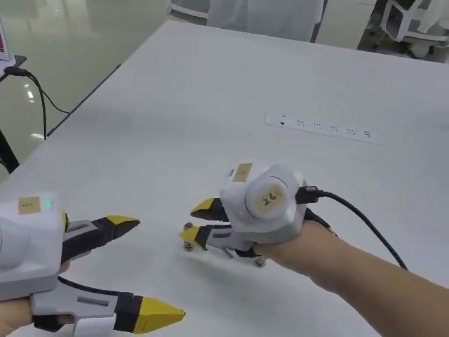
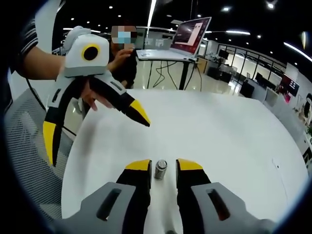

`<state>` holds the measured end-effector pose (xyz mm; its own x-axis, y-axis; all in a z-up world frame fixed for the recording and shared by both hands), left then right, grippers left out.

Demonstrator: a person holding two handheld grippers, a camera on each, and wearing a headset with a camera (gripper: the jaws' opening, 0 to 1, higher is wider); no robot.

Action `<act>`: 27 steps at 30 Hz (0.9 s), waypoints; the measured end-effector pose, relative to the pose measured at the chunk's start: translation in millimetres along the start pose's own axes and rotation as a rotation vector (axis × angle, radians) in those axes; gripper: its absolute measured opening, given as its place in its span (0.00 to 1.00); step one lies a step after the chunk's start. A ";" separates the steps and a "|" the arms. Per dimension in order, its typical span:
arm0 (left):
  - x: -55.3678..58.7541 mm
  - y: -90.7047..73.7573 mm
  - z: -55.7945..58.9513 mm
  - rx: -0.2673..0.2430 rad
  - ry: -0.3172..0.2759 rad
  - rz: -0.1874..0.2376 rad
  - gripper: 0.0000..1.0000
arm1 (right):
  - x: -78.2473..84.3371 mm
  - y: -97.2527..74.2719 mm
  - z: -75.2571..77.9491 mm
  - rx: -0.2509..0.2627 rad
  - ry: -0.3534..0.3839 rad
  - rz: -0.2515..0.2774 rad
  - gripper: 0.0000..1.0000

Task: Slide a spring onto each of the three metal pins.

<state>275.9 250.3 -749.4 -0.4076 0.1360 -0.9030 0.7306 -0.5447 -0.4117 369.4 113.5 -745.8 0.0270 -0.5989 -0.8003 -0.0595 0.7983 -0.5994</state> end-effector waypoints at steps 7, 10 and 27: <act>-5.9 5.2 1.1 0.000 0.009 0.008 0.96 | -1.1 -14.5 -8.9 -0.029 0.014 0.083 0.25; -7.6 6.0 0.8 -0.002 0.009 0.012 0.96 | 1.3 -17.9 -14.3 -0.028 0.005 0.081 0.28; -19.3 8.0 4.5 -0.007 0.007 0.045 0.97 | 19.6 -56.5 -29.1 0.061 0.057 0.144 0.53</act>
<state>287.2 239.6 -734.8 -0.3701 0.1172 -0.9216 0.7517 -0.5451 -0.3712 344.3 54.8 -727.3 -0.0341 -0.4793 -0.8770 0.0018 0.8775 -0.4796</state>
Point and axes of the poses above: the centre of the closed fingertips' face, and the gripper's own axes: y roughly forward along the fingers, z roughly to its right, x roughly out of its underside, the point moved 9 cm from there along -y, roughly backward along the fingers, and after that the axes turned 14 degrees about -x, right-handed, at the moved point
